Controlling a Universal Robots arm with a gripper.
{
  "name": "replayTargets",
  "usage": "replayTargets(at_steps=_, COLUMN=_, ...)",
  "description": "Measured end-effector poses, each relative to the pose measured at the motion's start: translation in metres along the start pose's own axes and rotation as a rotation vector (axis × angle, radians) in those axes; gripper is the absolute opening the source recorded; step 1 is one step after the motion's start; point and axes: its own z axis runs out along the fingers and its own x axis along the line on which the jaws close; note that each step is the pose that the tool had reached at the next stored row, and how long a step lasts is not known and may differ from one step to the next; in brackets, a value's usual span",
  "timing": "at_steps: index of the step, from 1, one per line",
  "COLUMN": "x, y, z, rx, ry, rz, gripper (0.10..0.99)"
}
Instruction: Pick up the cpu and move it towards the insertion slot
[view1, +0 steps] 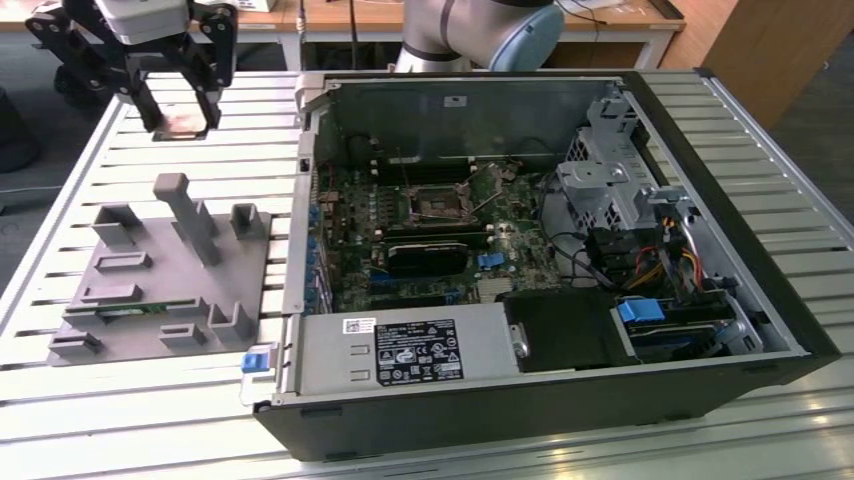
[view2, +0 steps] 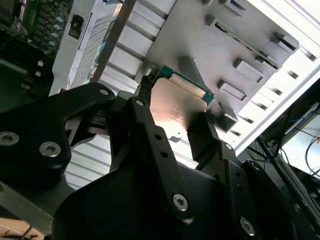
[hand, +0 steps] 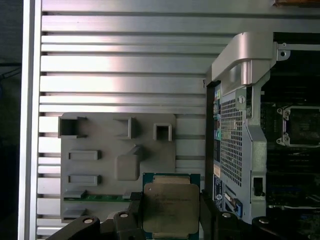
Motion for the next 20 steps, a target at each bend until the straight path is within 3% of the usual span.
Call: replayTargets(at_steps=20, x=-0.0139, y=0.0001, z=-0.0001, rx=0.0, ry=0.0, rz=0.0, gripper=0.541)
